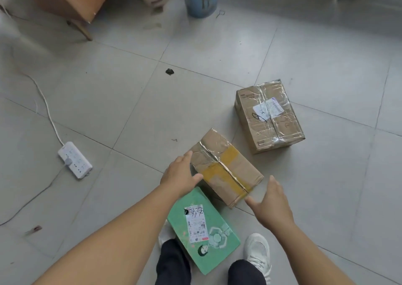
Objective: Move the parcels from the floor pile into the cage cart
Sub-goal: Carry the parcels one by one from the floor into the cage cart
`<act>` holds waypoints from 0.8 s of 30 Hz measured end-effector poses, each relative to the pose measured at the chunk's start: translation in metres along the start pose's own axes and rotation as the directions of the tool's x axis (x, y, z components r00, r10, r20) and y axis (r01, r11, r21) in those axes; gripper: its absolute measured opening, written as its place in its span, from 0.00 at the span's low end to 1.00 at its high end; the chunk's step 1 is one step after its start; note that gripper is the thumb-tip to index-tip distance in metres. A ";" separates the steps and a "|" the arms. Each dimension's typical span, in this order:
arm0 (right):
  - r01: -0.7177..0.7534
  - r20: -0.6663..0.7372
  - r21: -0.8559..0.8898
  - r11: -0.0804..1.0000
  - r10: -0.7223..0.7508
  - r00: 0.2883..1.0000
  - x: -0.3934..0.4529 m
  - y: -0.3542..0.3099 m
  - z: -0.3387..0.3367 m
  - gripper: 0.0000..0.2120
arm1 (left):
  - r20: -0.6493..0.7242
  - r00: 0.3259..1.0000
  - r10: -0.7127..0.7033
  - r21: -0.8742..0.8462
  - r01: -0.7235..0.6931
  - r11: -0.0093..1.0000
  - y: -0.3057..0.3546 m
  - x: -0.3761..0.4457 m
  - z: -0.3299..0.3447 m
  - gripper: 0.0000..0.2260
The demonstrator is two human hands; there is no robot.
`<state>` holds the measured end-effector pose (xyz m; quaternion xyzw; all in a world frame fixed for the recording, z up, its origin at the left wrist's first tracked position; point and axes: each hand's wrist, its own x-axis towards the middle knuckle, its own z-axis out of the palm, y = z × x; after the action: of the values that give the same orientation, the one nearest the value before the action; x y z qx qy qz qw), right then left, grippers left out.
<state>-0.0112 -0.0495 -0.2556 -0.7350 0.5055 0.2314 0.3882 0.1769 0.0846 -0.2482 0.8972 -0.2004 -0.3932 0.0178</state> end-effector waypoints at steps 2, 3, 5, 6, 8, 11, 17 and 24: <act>-0.049 0.006 0.022 0.999 0.048 0.999 0.022 0.005 0.028 0.45 | 0.017 1.000 0.021 0.042 -0.022 0.999 -0.011 0.033 0.012 0.36; -0.075 0.009 0.033 0.997 0.074 0.997 0.032 0.008 0.042 0.45 | 0.024 0.999 0.028 0.058 -0.029 0.998 -0.016 0.048 0.018 0.37; -0.130 0.023 0.057 0.990 0.129 0.991 0.051 0.013 0.068 0.45 | 0.039 0.999 0.035 0.076 -0.038 0.996 -0.023 0.078 0.031 0.38; -0.152 0.027 0.074 0.986 0.151 0.988 0.059 0.015 0.080 0.44 | 0.046 0.998 0.036 0.082 -0.040 0.996 -0.025 0.091 0.037 0.38; -0.182 0.022 0.109 0.977 0.181 0.983 0.076 0.021 0.102 0.43 | 0.051 0.998 0.038 0.088 -0.043 0.995 -0.028 0.116 0.049 0.39; -0.238 0.004 0.158 0.958 0.240 0.971 0.100 0.032 0.124 0.45 | 0.039 0.998 0.047 0.081 -0.050 0.995 -0.028 0.149 0.063 0.41; -0.316 -0.035 0.362 0.877 0.352 0.936 0.137 0.045 0.148 0.52 | 0.016 0.996 0.088 0.037 -0.089 0.995 -0.023 0.196 0.081 0.45; -0.315 -0.003 0.494 0.810 0.364 0.931 0.137 0.047 0.153 0.58 | -0.058 0.996 0.065 -0.064 -0.069 0.996 -0.029 0.195 0.095 0.40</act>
<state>0.0060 -0.0122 -0.4626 -0.5220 0.6885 0.1267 0.4873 0.2384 0.0506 -0.4558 0.8996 -0.2165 -0.3734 0.0662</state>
